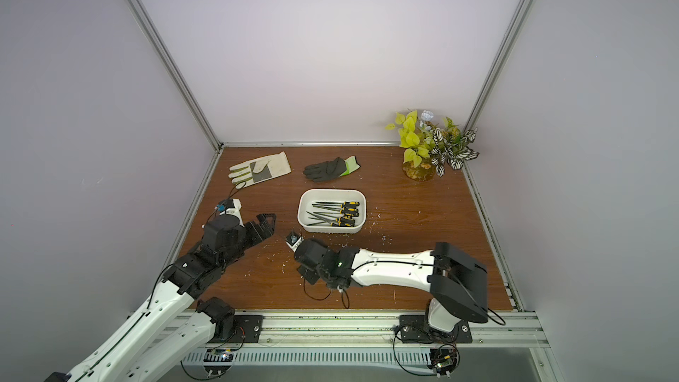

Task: Put the file tool into the storage box
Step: Pick up the file tool from the center of the board, then place the file tool in the storage box.

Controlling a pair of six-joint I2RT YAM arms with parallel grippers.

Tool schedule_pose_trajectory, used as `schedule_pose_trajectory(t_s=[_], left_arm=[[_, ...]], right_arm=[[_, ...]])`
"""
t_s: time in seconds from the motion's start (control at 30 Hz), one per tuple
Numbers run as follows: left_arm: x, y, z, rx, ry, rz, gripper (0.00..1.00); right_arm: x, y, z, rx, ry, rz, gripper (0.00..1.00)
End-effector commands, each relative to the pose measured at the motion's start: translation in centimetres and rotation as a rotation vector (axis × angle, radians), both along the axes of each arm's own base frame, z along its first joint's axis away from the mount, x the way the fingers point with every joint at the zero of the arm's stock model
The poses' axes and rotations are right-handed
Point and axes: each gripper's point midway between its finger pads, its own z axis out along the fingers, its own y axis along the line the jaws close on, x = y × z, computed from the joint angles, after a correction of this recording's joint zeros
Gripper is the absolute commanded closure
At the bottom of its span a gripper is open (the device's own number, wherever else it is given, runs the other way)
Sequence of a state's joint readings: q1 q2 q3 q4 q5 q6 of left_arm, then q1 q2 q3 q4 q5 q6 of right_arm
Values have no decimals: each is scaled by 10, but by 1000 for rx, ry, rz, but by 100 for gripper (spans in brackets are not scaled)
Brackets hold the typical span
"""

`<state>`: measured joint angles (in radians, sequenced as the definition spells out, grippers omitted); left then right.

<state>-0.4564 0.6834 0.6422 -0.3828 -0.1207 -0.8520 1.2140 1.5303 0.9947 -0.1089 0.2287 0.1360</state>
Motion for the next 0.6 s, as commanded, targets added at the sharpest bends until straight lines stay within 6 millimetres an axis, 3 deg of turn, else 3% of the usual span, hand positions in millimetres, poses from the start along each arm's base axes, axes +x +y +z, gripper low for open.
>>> schedule_pose_trajectory(t_s=[0.0, 0.13, 0.27, 0.43, 0.57], left_arm=[[3, -1, 22, -3, -42, -11, 0], [4, -6, 21, -18, -28, -32, 0], [2, -9, 11, -25, 0, -41, 0], [-1, -10, 18, -42, -21, -48, 0], [1, -10, 19, -33, -22, -45, 0]], right_arm=[[24, -12, 47, 47, -170, 158, 94], [70, -46, 59, 12, -314, 111, 92], [117, -83, 35, -129, -368, 30, 95], [137, -99, 11, -178, -323, 40, 97], [141, -99, -2, -206, -295, 63, 97]])
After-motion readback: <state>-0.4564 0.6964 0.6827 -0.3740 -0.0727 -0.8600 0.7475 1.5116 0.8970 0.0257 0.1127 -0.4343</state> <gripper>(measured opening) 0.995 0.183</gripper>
